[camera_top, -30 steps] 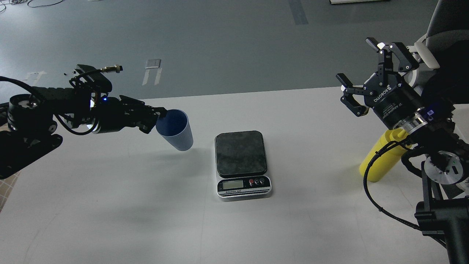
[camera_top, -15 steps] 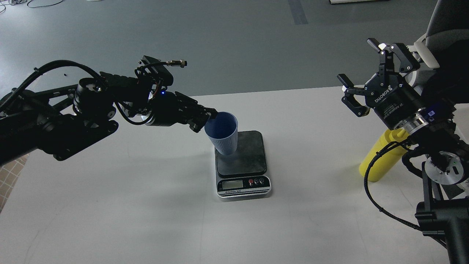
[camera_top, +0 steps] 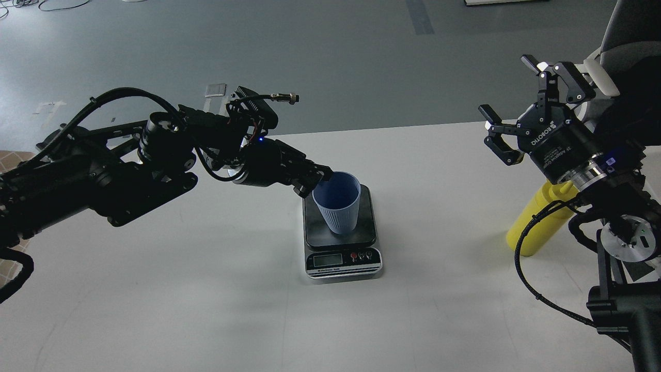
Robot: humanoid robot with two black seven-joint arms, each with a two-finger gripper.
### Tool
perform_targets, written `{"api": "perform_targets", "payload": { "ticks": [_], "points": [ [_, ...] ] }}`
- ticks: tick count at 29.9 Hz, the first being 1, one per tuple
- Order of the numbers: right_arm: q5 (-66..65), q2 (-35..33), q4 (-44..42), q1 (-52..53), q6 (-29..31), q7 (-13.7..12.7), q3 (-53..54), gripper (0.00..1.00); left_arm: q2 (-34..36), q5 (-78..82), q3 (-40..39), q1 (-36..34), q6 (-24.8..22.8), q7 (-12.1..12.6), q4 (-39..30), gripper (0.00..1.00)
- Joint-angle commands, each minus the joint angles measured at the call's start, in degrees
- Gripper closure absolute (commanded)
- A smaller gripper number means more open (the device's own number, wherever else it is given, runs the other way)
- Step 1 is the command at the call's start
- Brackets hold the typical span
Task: Pour seasoning into cup on scale with both arms
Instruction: 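Carry the blue cup with the left gripper onto the scale, then open the left gripper and lift the left arm away from the cup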
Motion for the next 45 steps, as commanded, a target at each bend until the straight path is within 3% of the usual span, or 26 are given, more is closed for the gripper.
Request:
{"api": "perform_targets", "payload": {
  "ticks": [1,9,17,24,25,27,29,30,31,35,38,39,45],
  "points": [
    [0.0,0.0,0.1,-0.1,0.0,0.0,0.1,0.00,-1.3,0.0,-0.1,0.0,0.0,0.0,1.5,1.00],
    [0.1,0.0,0.2,-1.1,0.0,0.0,0.9,0.00,-4.7,-0.2,0.2,0.1,0.0,0.0,9.8,1.00],
    [0.0,0.0,0.1,-1.3,0.0,0.0,1.0,0.00,-4.7,-0.1,0.0,0.0,-0.9,0.0,8.8,1.00],
    [0.0,0.0,0.1,-1.3,0.0,0.0,1.0,0.00,-4.1,-0.7,-0.7,-0.9,-5.6,0.0,7.3,0.99],
    [0.0,0.0,0.0,-1.3,0.0,0.0,1.0,0.00,-4.0,-1.2,-1.3,-0.9,-5.6,0.0,7.2,0.85],
    [-0.1,0.0,-0.2,-1.3,0.0,0.0,0.9,0.00,-4.0,-2.5,-2.3,-0.9,-5.8,0.0,6.8,0.71],
    [-0.1,0.0,-0.3,-1.4,0.0,-0.1,0.9,0.00,-3.9,-4.1,-3.5,-0.9,-5.7,0.0,6.5,0.44],
    [-0.1,0.0,-0.3,-1.4,0.0,0.0,0.9,0.00,-3.9,-5.0,-3.8,-0.9,-5.7,0.0,6.5,0.21],
    [-0.1,0.0,-0.2,-1.4,0.0,0.0,0.9,0.00,-3.9,-6.0,-4.1,-0.9,-5.7,0.0,6.4,0.13],
    [-0.1,0.0,-0.1,-1.6,0.0,0.0,0.8,0.00,-3.6,-7.0,-4.5,-0.8,-5.7,0.0,6.2,0.13],
    [-0.1,0.0,-0.2,-1.5,0.0,0.0,0.8,0.00,-3.5,-8.4,-4.9,-0.7,-5.6,0.0,6.5,0.06],
    [0.0,0.0,-0.2,-1.4,0.0,0.0,0.9,0.00,-3.5,-10.5,-5.9,-0.7,-5.2,0.0,6.9,0.03],
    [0.7,0.0,0.3,-1.2,0.0,0.0,1.2,0.00,-4.6,-30.6,-15.3,-0.2,-4.0,0.0,11.4,0.02]
  ]
}}
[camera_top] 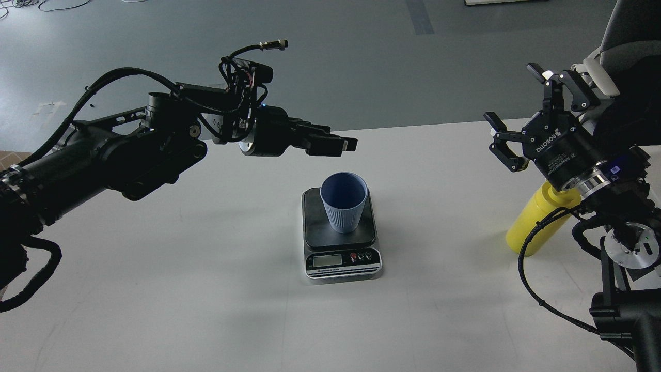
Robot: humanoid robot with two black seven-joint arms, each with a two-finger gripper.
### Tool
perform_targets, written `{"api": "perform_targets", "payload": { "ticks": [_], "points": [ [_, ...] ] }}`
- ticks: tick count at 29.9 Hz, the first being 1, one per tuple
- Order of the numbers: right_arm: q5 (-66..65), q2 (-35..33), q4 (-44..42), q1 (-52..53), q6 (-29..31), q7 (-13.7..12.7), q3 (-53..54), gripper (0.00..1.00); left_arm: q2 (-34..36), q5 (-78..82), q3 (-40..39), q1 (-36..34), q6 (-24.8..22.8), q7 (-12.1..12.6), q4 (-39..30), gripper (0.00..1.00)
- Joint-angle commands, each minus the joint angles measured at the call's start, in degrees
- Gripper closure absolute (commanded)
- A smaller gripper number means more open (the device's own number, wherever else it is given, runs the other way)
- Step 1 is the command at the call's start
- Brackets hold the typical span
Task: Pour seasoning into cup on scale with both arms
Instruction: 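Open the left gripper and lift the left arm away from the cup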
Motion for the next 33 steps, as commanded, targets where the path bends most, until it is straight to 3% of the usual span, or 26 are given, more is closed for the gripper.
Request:
{"api": "perform_targets", "payload": {
  "ticks": [1,10,17,20,25,33],
  "points": [
    [0.5,0.0,0.3,0.1,0.0,0.0,0.4,0.00,-1.0,-13.5,-5.9,-0.3,1.2,0.0,1.7,0.02],
    [1.0,0.0,2.6,1.2,0.0,-0.3,2.5,0.00,-1.3,-47.9,-13.9,-0.6,1.0,0.0,2.4,0.02],
    [11.2,0.0,8.2,4.4,0.0,-0.9,4.0,0.00,2.6,-68.6,-18.1,0.3,-2.7,0.0,2.8,0.02],
    [18.6,0.0,8.6,4.8,0.0,-1.0,4.8,0.00,2.6,-69.4,-21.7,2.2,-2.7,2.2,2.9,0.02],
    [33.6,0.0,9.5,3.7,0.0,-1.3,9.5,0.00,3.3,-69.3,-22.2,5.3,-2.7,2.2,2.9,0.02],
    [57.7,-6.2,9.6,-7.5,0.0,-5.4,13.0,0.00,8.8,-69.0,-21.2,9.2,-2.7,2.3,2.5,0.02]
  ]
}}
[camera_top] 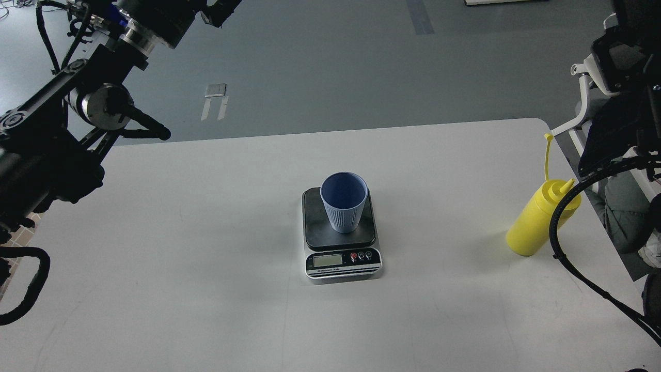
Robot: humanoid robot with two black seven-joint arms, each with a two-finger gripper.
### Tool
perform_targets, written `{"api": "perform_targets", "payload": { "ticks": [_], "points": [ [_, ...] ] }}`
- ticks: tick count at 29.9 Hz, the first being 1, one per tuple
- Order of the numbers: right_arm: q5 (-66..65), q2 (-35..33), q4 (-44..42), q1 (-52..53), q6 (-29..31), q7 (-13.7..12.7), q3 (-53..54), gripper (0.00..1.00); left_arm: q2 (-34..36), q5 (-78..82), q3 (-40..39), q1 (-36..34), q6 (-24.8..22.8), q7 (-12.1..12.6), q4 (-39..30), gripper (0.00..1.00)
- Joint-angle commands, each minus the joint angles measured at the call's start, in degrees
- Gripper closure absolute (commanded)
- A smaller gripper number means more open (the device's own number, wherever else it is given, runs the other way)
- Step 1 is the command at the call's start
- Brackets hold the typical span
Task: Pour seasoning into cup on scale with both arms
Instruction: 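Open the left gripper and lift the left arm away from the cup, then lower the right gripper to the yellow bottle and grasp it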
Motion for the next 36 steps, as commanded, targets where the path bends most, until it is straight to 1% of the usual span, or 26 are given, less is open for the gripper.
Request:
{"api": "perform_targets", "payload": {
  "ticks": [1,3,6,8,10,15,25,30,36],
  "points": [
    [8.8,-1.0,-0.4,-6.9,0.0,-2.2,0.8,0.00,1.9,0.1,0.3,1.4,0.0,0.2,-0.4,0.02],
    [10.8,-1.0,-0.4,-10.4,0.0,-2.8,0.7,0.00,2.2,0.4,0.5,2.0,0.0,0.5,-0.6,0.02],
    [11.8,-0.5,-0.4,-16.9,0.0,-3.0,0.1,0.00,2.2,2.2,0.1,1.9,0.0,0.4,-0.7,0.02],
    [11.8,-0.2,-0.4,-19.0,0.0,-3.0,-1.0,0.00,2.2,2.4,0.0,1.7,0.0,0.4,-0.7,0.02],
    [11.7,1.8,-0.1,-21.4,0.0,-2.9,-4.1,0.00,2.2,2.4,0.1,1.7,0.0,0.4,-0.7,0.02],
    [10.0,5.2,0.9,-25.1,0.0,-2.8,-7.6,0.00,2.3,2.4,0.0,2.3,0.0,-0.1,-0.6,0.02],
    [7.7,5.2,3.8,-30.2,0.0,-2.6,-8.0,0.00,2.1,2.4,-0.5,4.2,0.0,-0.5,-0.6,0.02],
    [8.0,5.2,2.0,-31.5,0.0,-2.0,-7.9,0.00,2.1,2.4,0.3,4.3,0.0,-0.5,-0.6,0.02],
    [7.0,5.2,-1.5,-31.6,0.0,-2.0,-8.3,0.00,2.2,3.1,0.4,4.5,0.0,-0.4,-0.6,0.02]
  ]
}}
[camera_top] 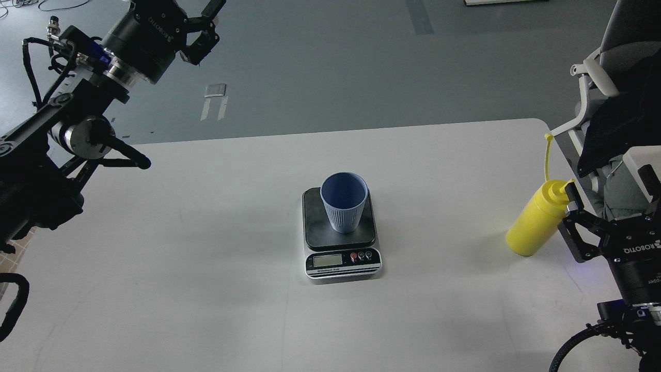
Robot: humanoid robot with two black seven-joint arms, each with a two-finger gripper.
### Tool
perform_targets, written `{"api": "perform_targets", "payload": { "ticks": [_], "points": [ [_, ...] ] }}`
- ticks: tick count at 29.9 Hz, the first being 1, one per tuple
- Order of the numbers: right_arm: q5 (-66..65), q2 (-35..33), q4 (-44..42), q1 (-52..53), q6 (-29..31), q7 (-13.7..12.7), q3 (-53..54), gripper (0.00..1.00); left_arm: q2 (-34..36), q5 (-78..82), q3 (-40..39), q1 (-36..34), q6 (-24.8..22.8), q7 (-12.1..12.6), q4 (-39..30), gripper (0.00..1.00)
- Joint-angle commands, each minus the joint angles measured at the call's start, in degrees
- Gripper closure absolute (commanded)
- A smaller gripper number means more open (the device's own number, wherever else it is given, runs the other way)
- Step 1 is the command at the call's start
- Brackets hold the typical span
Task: Pour seasoning into cup on scale with both arms
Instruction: 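Lower the right gripper to the yellow bottle and grasp it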
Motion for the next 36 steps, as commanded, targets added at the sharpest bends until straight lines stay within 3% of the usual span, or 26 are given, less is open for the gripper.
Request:
{"api": "perform_targets", "payload": {
  "ticks": [1,25,36],
  "points": [
    [-0.3,0.0,-2.8,0.0,0.0,-0.1,-0.7,0.00,0.1,0.2,0.0,0.0,0.0,0.0,0.0,0.02],
    [-2.1,0.0,-11.8,1.4,0.0,-0.2,-2.4,0.00,0.2,0.2,-0.4,1.4,0.0,0.0,0.0,0.02],
    [-4.1,0.0,-19.0,8.1,0.0,-0.2,-3.4,0.00,0.3,0.2,-0.1,1.3,0.0,0.2,-0.1,0.02]
  ]
}}
